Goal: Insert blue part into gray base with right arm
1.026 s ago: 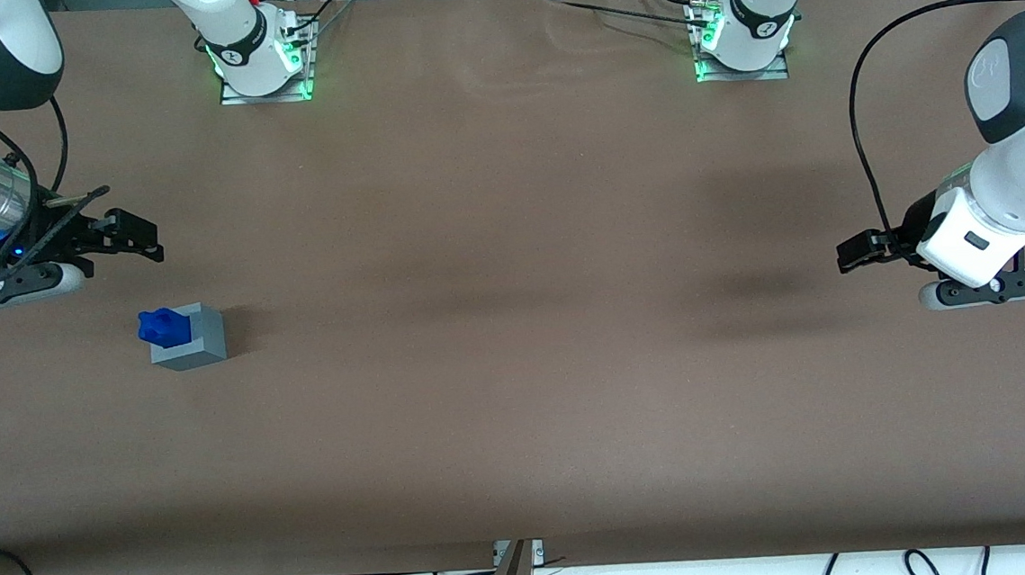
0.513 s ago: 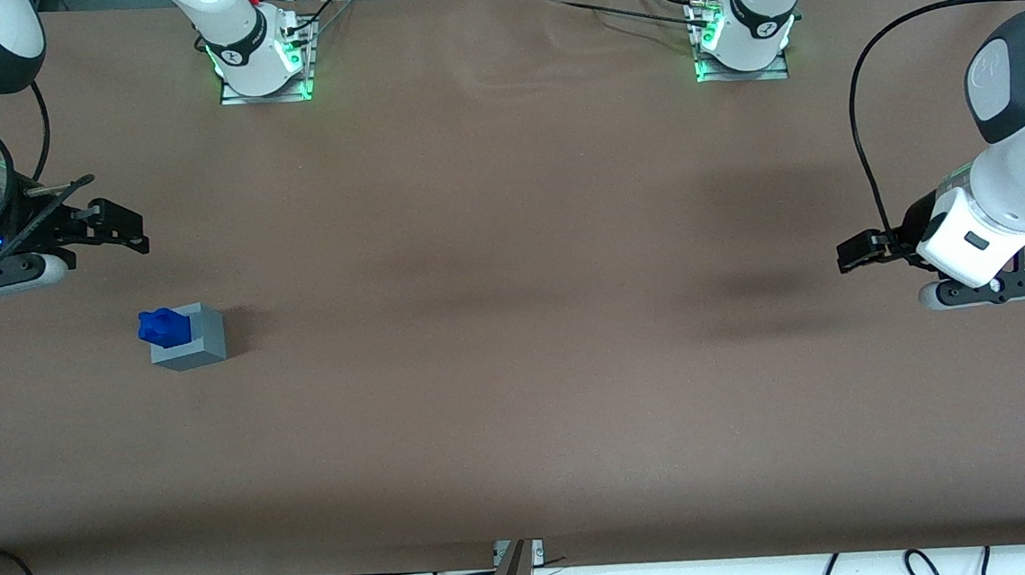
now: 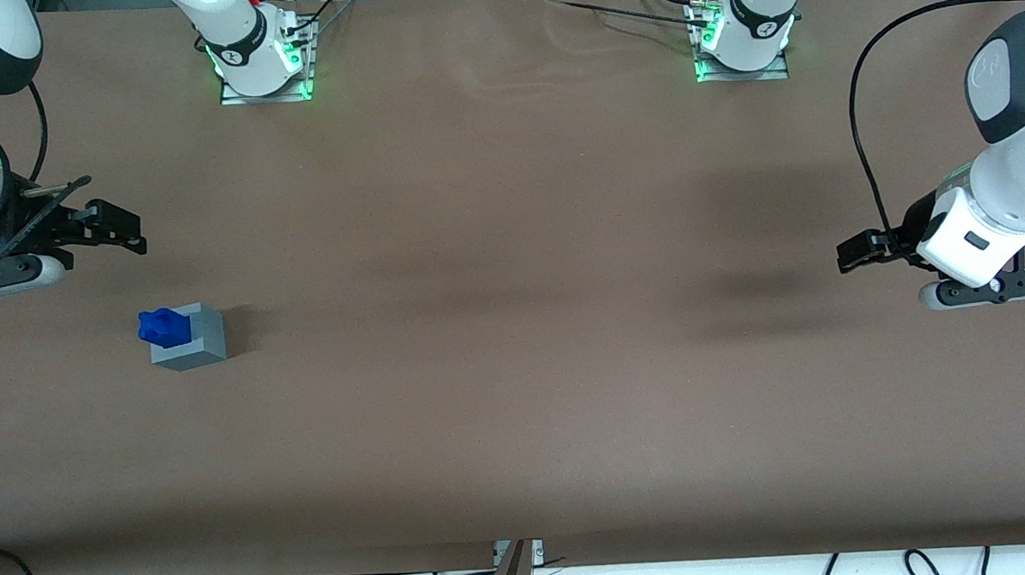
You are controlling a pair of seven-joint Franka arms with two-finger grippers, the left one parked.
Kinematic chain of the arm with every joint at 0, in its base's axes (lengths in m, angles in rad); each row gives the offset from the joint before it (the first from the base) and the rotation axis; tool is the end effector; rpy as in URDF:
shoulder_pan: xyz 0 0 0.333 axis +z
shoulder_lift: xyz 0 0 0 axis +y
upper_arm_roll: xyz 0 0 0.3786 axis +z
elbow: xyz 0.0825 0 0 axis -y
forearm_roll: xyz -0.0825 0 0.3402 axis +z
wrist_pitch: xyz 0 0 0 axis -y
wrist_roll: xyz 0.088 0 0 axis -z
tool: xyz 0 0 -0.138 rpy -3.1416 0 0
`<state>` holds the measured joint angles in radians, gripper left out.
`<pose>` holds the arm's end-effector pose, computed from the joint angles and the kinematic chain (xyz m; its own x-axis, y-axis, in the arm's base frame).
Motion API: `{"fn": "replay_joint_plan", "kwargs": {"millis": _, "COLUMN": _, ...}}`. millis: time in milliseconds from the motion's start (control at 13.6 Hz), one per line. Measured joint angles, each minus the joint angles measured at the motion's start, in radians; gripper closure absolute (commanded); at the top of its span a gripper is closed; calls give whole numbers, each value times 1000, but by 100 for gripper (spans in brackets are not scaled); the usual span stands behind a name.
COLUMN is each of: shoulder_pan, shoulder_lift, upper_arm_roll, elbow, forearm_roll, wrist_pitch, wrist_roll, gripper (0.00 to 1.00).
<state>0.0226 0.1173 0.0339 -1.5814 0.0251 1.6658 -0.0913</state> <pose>0.5566 0.0335 0.5970 0.9890 0.1447 -0.0301 0.1438 -0.9891 -0.0317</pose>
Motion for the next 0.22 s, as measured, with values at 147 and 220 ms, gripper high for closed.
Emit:
{"fn": "replay_joint_plan", "kwargs": {"millis": 147, "shoulder_pan": 0, "shoulder_lift": 2, "upper_arm_roll": 0, "elbow": 0, "forearm_roll": 0, "wrist_pitch": 0, "wrist_roll": 0, "gripper": 1}}
{"fn": "replay_joint_plan", "kwargs": {"millis": 220, "shoulder_pan": 0, "shoulder_lift": 3, "upper_arm_roll": 0, "elbow": 0, "forearm_roll": 0, "wrist_pitch": 0, "wrist_roll": 0, "gripper": 1}}
